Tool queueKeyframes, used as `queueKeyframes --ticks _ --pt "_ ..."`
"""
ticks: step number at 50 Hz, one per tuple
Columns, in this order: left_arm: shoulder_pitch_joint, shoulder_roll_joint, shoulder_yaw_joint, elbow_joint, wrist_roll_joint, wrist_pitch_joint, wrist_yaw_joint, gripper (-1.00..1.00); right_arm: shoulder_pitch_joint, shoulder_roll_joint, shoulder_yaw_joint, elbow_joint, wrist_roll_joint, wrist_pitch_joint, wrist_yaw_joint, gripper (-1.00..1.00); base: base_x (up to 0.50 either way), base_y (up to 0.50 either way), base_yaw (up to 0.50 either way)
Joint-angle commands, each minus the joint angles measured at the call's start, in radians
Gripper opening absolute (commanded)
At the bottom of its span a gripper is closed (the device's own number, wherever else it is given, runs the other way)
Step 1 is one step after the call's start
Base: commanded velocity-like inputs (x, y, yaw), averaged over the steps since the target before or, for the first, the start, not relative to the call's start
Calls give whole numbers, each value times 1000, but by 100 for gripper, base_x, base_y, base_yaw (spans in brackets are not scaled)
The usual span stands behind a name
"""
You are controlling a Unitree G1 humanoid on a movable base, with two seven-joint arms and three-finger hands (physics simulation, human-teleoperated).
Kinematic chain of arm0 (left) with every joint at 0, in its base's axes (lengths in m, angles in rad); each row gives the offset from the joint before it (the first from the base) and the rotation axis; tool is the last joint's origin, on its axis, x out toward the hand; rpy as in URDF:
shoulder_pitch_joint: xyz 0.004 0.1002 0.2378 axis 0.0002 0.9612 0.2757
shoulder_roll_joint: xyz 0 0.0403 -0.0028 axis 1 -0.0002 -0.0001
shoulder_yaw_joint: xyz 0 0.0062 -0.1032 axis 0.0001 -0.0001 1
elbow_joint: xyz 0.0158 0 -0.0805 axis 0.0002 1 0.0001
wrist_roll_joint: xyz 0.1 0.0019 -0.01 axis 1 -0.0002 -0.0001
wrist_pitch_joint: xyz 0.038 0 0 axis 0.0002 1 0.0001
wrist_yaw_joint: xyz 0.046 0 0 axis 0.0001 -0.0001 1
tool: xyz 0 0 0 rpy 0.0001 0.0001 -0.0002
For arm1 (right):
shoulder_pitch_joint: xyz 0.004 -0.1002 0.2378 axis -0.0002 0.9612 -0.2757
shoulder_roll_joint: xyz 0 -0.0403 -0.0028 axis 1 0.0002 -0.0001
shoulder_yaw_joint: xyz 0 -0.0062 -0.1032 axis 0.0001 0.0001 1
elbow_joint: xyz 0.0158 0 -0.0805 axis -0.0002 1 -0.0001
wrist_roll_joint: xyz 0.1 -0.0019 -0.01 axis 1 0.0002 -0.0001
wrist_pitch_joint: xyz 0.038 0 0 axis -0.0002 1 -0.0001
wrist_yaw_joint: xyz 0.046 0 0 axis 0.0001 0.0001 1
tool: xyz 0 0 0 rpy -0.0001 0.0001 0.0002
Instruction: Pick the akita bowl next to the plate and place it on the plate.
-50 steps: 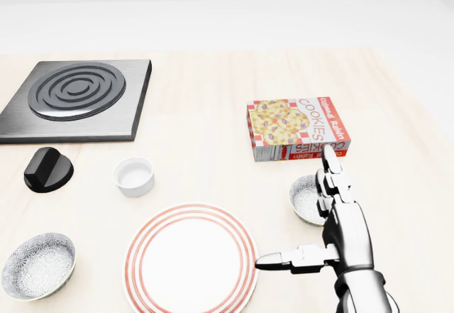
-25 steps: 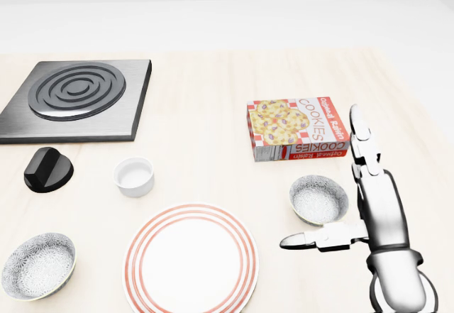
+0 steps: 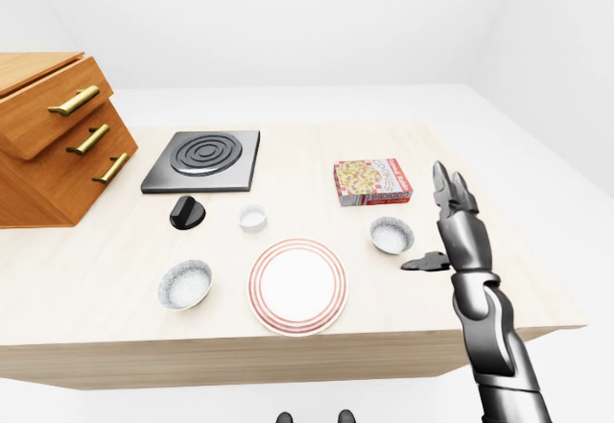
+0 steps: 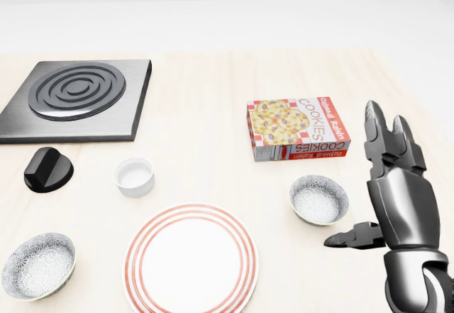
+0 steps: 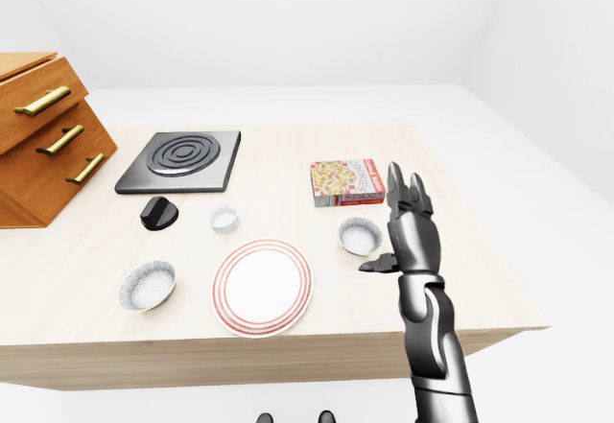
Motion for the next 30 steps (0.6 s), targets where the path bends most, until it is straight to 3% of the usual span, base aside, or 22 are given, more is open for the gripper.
queueKeyframes --ticks 1,10,16,22,30 --pt "2 3 -2 7 -5 -4 1 100 29 -14 35 92 -297 0 -134 100 0 0 0" --pt "5 -2 0 3 -2 -2 1 100 41 -12 61 141 -379 0 -187 100 0 0 0" --pt "-2 0 -7 22 -1 -17 -2 100 37 -7 86 190 -423 0 -256 100 0 0 0" --pt "-4 4 -17 45 -12 -20 -2 100 4 2 147 308 -533 0 -467 100 0 0 0" --pt "1 1 -18 35 -17 -20 0 100 -41 -8 173 370 -578 0 -469 100 0 0 0"
